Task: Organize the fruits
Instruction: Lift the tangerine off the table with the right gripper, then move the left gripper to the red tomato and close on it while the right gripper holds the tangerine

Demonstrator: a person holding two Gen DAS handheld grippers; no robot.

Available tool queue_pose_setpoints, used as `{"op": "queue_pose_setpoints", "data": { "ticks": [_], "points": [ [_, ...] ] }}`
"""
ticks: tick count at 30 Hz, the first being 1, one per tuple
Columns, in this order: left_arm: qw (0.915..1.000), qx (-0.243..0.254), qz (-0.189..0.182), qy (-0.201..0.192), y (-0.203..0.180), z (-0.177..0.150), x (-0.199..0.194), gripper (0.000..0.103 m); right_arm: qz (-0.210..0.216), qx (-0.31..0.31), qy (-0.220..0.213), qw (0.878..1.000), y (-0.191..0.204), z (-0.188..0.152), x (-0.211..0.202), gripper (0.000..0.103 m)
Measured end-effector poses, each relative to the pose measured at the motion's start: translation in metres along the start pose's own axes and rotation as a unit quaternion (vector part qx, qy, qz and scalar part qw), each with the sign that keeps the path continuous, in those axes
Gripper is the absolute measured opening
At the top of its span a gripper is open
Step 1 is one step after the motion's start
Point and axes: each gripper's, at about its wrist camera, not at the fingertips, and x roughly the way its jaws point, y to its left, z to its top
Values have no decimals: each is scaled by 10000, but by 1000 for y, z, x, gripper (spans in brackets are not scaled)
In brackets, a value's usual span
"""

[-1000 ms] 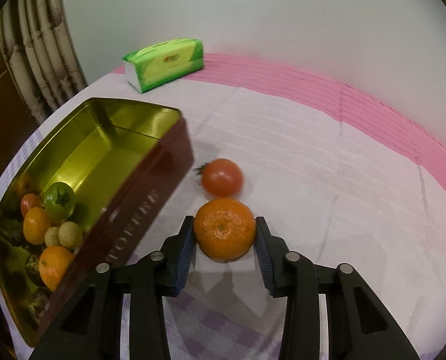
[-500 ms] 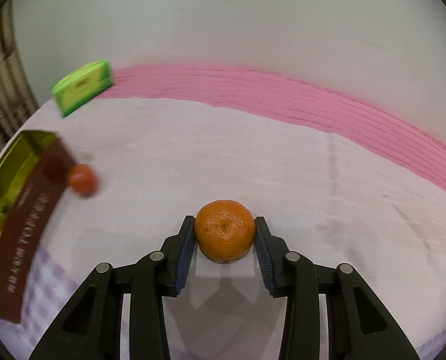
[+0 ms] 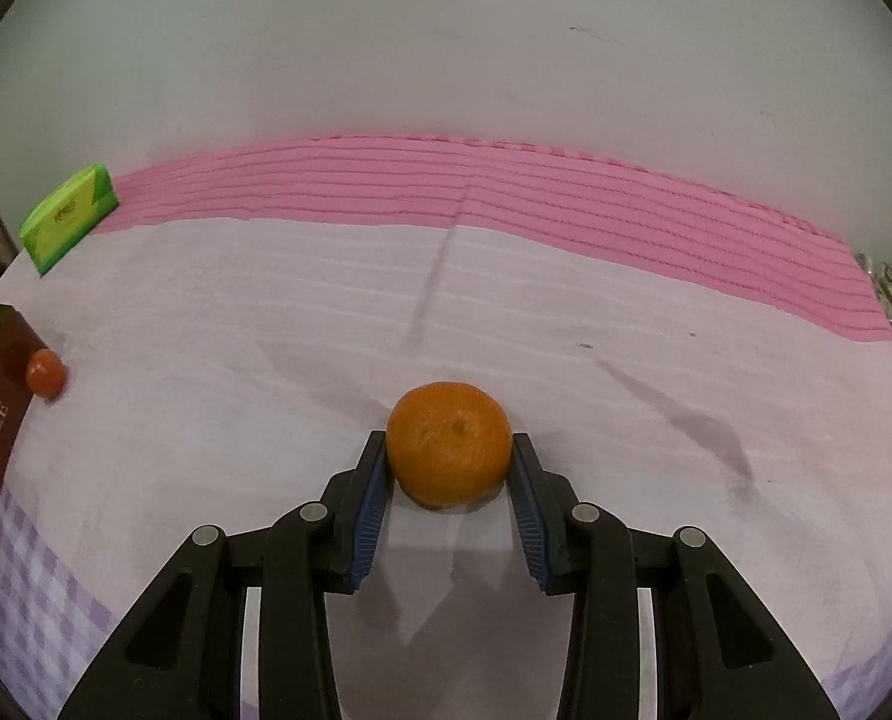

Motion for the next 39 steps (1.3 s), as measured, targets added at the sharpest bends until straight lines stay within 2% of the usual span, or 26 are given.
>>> {"op": "queue_pose_setpoints", "data": {
  "ticks": [7, 14, 19, 21, 25, 31, 37, 39],
  "points": [
    [9983, 287, -490, 122, -56, 18, 24, 94, -4, -32, -136, 9999, -9, -5, -4, 40],
    [9964, 382, -648, 399, -85, 29, 47, 93, 22, -6, -136, 9999, -9, -3, -5, 40],
    [9951, 334, -676, 644, -97, 35, 66, 69, 62, 20, -135, 9999, -14, -6, -9, 41],
    [9947, 304, -639, 744, -101, 38, 76, 66, 79, 21, -137, 9999, -15, -7, -9, 41],
    [9924, 177, -690, 1001, -106, 43, 93, 50, 134, 72, -147, 9998, -17, -8, -9, 42],
    [9920, 33, -575, 1122, -107, 54, 113, 44, 184, 100, -154, 9997, -18, -8, -10, 42],
    [9871, -152, -572, 1487, -102, 63, 135, 37, 225, 110, -158, 9996, -17, -9, -9, 43],
    [9872, -162, -458, 1522, -102, 66, 140, 37, 238, 121, -162, 9995, -17, -10, -10, 43]
  ]
}}
